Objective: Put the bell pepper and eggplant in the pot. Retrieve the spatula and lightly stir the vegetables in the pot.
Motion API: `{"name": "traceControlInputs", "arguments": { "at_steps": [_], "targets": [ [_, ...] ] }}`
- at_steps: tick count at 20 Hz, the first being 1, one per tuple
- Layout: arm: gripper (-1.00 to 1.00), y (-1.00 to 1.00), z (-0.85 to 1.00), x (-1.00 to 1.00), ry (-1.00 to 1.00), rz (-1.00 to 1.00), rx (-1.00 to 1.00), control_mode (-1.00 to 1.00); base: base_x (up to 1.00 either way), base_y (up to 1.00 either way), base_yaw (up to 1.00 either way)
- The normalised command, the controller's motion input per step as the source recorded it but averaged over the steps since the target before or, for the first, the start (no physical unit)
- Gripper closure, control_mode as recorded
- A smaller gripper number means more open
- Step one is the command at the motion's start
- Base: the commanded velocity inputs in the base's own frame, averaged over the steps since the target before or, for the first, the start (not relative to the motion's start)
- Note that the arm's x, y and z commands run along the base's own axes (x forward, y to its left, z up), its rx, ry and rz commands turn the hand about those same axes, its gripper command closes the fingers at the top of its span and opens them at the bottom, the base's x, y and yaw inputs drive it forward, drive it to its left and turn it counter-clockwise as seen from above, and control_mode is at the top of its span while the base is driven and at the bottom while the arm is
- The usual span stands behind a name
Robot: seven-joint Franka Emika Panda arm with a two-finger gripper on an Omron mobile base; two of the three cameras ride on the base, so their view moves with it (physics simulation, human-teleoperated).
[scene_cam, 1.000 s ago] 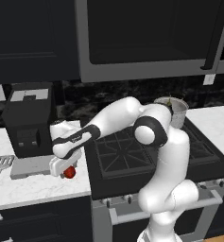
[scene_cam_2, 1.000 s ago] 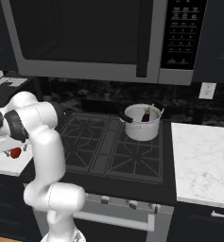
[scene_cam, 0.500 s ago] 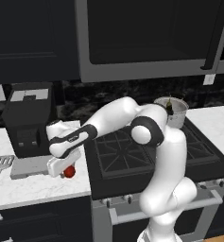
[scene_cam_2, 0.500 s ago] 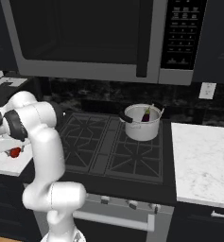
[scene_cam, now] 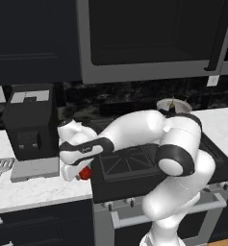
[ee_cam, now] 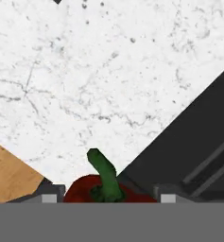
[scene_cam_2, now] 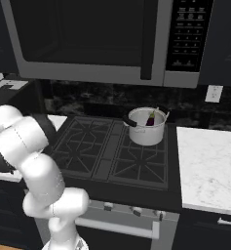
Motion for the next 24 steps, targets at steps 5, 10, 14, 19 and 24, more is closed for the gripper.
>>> {"name": "traceControlInputs", "arguments": {
  "at_steps": [5,10,14,19,24],
  "targets": [
    [1.00,-1.00,0.77,-0.59,-0.35,0.00,0.11,-1.00,0.00,0.00,0.00],
    [1.00,-1.00,0.85,-0.42,-0.30,0.00,0.19,-1.00,0.00,0.00,0.00],
    [1.00,-1.00,0.84,-0.28,-0.24,0.00,0.25,-1.00,0.00,0.00,0.00],
    [1.00,-1.00,0.78,-0.18,-0.27,0.00,0.22,-1.00,0.00,0.00,0.00],
    [1.00,-1.00,0.68,0.01,-0.20,0.00,0.20,-1.00,0.00,0.00,0.00]
  ]
}}
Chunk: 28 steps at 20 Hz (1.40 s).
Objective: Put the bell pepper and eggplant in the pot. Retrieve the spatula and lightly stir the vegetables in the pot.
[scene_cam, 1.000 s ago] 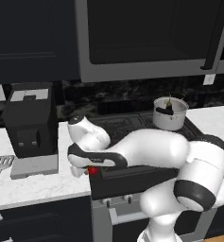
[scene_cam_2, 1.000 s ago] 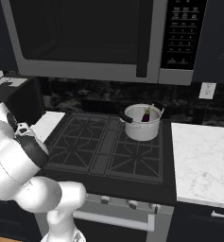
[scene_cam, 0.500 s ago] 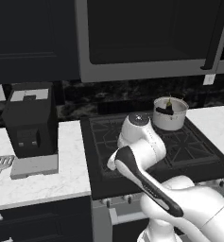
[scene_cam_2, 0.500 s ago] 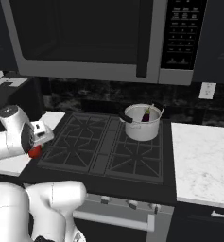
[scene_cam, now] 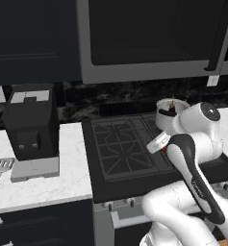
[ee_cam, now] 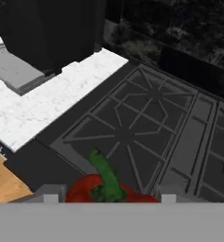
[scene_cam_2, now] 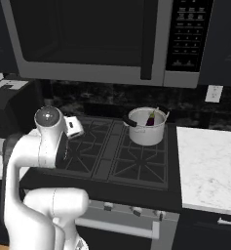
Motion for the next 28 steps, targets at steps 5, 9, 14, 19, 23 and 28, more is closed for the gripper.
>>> {"name": "traceControlInputs", "arguments": {
  "at_steps": [5,9,14,19,23,28],
  "targets": [
    [1.00,-1.00,0.57,0.13,-0.15,0.00,0.23,-1.00,0.00,0.00,0.00],
    [1.00,-0.99,0.30,0.21,-0.13,0.00,0.23,-1.00,0.00,0.00,0.00],
    [1.00,-0.81,0.24,0.49,-0.10,0.00,0.22,-1.00,0.00,0.00,0.00],
    [1.00,-0.47,0.08,0.71,-0.02,0.00,0.17,-1.00,0.00,0.00,0.00],
    [1.00,-0.27,0.00,0.74,0.00,0.00,0.13,-1.00,0.00,0.00,0.00],
    [1.00,-0.24,0.00,0.60,-0.03,0.00,0.08,-1.00,0.00,0.00,0.00]
  ]
}}
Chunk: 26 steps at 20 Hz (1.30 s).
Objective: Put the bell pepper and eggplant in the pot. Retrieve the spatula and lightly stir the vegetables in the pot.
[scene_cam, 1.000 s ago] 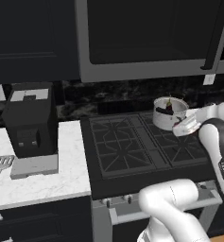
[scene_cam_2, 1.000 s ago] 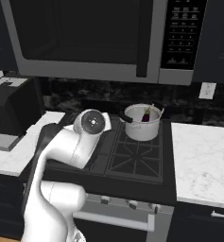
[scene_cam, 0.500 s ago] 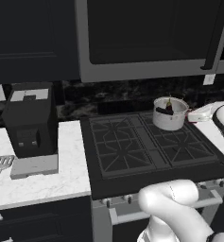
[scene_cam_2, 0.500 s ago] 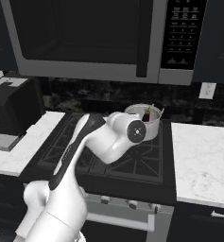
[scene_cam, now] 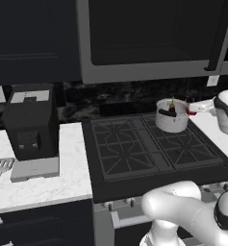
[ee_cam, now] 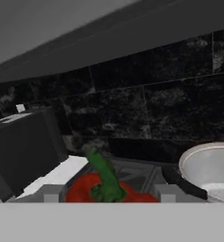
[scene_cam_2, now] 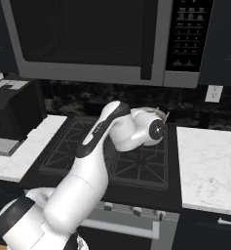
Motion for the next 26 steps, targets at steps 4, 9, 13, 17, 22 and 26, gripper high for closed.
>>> {"name": "traceControlInputs", "arguments": {
  "at_steps": [4,9,13,17,22,26],
  "targets": [
    [1.00,-0.11,-0.11,0.51,-0.02,0.00,0.03,-1.00,0.00,0.00,0.00],
    [1.00,-0.01,-0.21,0.71,-0.01,0.00,0.00,-1.00,0.00,0.00,0.00],
    [1.00,-0.08,-0.19,0.77,0.00,-0.01,0.00,-1.00,0.00,0.00,0.00],
    [1.00,-0.16,-0.22,0.63,0.00,-0.04,0.00,-1.00,0.00,0.00,0.00],
    [1.00,-0.18,-0.28,0.33,0.00,-0.10,-0.01,-1.00,0.00,0.00,0.00],
    [1.00,-0.13,-0.19,0.31,0.00,-0.10,-0.01,-1.00,0.00,0.00,0.00]
  ]
}}
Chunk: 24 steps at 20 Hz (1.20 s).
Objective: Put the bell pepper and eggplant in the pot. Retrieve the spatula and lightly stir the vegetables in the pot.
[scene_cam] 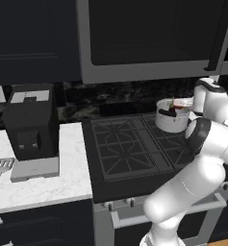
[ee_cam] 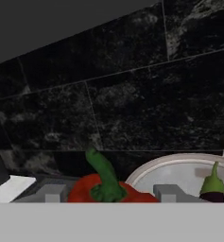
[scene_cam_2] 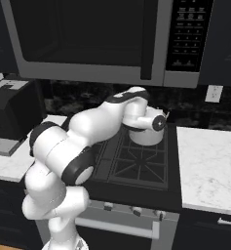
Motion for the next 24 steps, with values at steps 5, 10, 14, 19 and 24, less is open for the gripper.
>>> {"name": "traceControlInputs", "arguments": {
  "at_steps": [5,10,14,19,24],
  "targets": [
    [1.00,-0.04,-0.02,0.42,0.00,-0.06,0.00,-1.00,0.00,0.00,0.00],
    [1.00,0.00,-0.02,0.40,0.01,-0.05,-0.02,-1.00,0.00,0.00,0.00],
    [1.00,0.00,-0.07,0.27,0.00,-0.05,-0.03,-1.00,0.00,0.00,0.00],
    [1.00,-0.01,-0.14,0.14,0.00,-0.05,-0.04,-1.00,0.00,0.00,0.00],
    [-1.00,-0.01,-0.11,0.20,0.00,-0.03,-0.04,-1.00,0.00,0.00,0.00]
  ]
}}
